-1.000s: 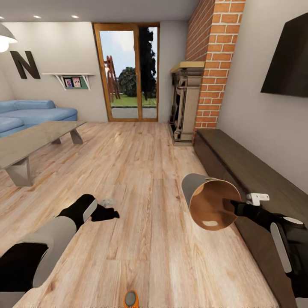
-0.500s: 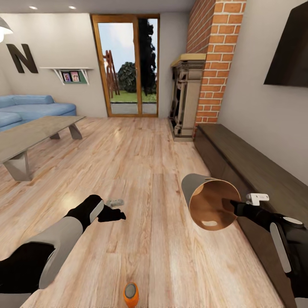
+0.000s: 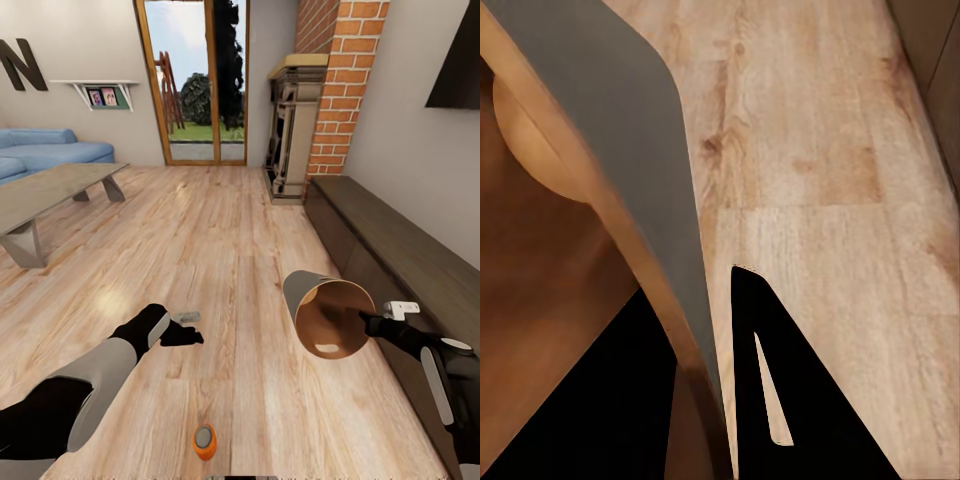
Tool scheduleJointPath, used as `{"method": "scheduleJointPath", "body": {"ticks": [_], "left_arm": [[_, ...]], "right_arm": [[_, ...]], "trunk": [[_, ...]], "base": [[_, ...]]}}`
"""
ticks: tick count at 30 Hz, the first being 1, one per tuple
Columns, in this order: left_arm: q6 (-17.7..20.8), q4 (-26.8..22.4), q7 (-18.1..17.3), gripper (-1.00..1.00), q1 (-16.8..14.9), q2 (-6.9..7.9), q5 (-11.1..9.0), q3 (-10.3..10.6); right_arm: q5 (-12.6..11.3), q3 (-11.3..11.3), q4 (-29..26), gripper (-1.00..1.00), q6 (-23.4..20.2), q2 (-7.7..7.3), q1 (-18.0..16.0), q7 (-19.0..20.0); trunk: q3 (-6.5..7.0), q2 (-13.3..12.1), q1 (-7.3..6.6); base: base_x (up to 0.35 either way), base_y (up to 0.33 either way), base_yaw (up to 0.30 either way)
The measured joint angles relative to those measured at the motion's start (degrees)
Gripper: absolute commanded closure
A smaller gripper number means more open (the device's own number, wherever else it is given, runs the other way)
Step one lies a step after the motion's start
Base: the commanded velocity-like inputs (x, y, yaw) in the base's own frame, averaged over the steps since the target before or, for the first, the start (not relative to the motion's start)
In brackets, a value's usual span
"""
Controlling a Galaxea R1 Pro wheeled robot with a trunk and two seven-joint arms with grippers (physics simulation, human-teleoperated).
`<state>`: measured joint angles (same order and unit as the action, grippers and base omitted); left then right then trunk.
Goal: Put the three can of soda from the living room inside the tash can in the kitchen.
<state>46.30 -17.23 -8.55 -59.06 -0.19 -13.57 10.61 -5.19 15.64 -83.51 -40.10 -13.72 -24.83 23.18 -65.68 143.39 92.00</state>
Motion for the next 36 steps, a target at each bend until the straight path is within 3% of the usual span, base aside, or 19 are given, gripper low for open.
{"method": "scheduleJointPath", "body": {"ticks": [23,36], "left_arm": [[0.02,0.09,0.04,-1.00,0.60,-1.69,0.04,0.72],[0.02,0.02,0.08,-1.00,0.87,-1.92,0.05,0.82]], "right_arm": [[0.00,0.00,0.00,1.00,0.01,0.00,0.00,-0.06],[-0.01,-0.08,-0.01,1.00,0.01,0.00,0.00,-0.07]], "trunk": [[-7.17,0.31,0.59],[-11.22,0.48,0.93]], "base": [[0.000,0.000,0.000],[0.000,0.000,0.000]]}}
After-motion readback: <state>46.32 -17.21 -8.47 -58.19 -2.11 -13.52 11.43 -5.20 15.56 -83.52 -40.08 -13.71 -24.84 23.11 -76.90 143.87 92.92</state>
